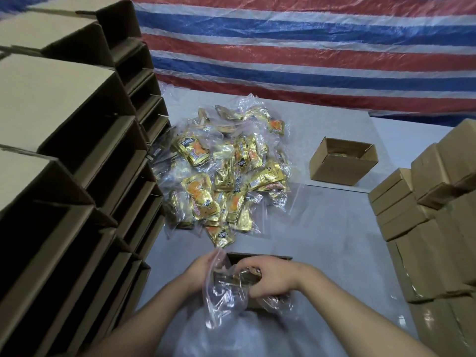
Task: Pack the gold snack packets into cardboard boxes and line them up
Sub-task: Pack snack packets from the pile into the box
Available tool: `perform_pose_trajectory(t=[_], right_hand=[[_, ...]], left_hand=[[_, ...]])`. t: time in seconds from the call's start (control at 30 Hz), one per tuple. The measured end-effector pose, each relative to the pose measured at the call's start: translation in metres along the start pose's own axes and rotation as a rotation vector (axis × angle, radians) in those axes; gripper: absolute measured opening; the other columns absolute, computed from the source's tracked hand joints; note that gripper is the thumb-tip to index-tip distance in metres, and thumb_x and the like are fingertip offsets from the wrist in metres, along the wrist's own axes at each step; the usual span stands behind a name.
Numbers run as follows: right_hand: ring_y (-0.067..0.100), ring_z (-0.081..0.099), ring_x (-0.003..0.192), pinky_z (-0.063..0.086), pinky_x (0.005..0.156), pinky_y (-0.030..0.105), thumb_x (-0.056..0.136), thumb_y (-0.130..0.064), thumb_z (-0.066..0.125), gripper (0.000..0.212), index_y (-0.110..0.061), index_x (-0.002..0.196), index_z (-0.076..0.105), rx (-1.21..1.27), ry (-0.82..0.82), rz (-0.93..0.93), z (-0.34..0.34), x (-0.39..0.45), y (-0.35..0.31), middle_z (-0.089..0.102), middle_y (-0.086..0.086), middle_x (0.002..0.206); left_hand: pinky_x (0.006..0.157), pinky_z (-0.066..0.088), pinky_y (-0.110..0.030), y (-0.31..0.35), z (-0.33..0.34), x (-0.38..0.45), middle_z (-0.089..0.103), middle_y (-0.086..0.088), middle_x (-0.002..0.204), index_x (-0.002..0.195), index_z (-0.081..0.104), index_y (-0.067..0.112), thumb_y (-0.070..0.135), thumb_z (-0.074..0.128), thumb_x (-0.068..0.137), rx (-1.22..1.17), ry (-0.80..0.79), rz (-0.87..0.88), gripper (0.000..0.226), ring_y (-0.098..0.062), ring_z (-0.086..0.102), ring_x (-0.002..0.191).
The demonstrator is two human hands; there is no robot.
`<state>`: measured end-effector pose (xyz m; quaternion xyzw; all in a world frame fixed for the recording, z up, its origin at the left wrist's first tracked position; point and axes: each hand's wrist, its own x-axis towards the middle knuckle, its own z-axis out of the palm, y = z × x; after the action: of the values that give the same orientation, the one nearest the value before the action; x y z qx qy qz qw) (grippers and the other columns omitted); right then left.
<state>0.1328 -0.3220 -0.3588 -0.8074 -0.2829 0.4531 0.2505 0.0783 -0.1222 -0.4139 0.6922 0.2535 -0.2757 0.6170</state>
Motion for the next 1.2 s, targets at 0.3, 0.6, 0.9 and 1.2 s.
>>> perform_pose_trajectory(t=[0.3, 0.6, 0.9, 1.2], right_hand=[[0.003, 0.064, 0.079, 0.054, 0.076, 0.024, 0.080, -0.043, 0.074, 0.023, -0.046, 0.099, 0.061, 0.061, -0.204, 0.116, -0.005, 0.035, 0.009, 0.073, -0.008, 0.096], [0.039, 0.055, 0.120, 0.046, 0.096, 0.047, 0.098, -0.012, 0.051, 0.050, -0.015, 0.145, 0.035, -0.727, -0.218, 0.136, 0.024, 0.062, 0.034, 0.050, 0.020, 0.135], [0.025, 0.053, 0.126, 0.043, 0.106, 0.033, 0.082, -0.030, 0.075, 0.072, -0.021, 0.144, 0.041, -0.125, -0.116, 0.276, 0.025, 0.053, 0.033, 0.054, 0.003, 0.139], [0.026, 0.056, 0.118, 0.043, 0.097, 0.030, 0.101, -0.032, 0.042, 0.040, -0.011, 0.128, 0.062, -0.187, -0.213, 0.395, 0.034, 0.051, 0.021, 0.058, 0.012, 0.136]], left_hand=[[0.069, 0.050, -0.011, -0.008, -0.015, 0.006, 0.067, 0.009, 0.096, 0.113, 0.062, 0.026, 0.020, 0.047, 0.101, 0.159, -0.008, 0.167, 0.019, -0.007, 0.064, 0.087], [0.073, 0.041, -0.008, -0.006, -0.009, 0.009, 0.066, 0.016, 0.095, 0.095, 0.063, 0.029, 0.043, 0.038, 0.103, 0.197, 0.033, 0.190, 0.030, -0.001, 0.059, 0.095], [0.091, 0.034, -0.019, -0.013, 0.007, 0.007, 0.058, 0.015, 0.113, 0.122, 0.056, 0.027, 0.039, 0.030, 0.105, 0.333, 0.133, 0.326, 0.033, -0.004, 0.052, 0.109], [0.089, 0.046, -0.029, -0.014, 0.010, 0.016, 0.065, 0.005, 0.098, 0.102, 0.058, 0.026, 0.043, 0.029, 0.104, 0.397, 0.165, 0.340, 0.034, -0.009, 0.059, 0.096]])
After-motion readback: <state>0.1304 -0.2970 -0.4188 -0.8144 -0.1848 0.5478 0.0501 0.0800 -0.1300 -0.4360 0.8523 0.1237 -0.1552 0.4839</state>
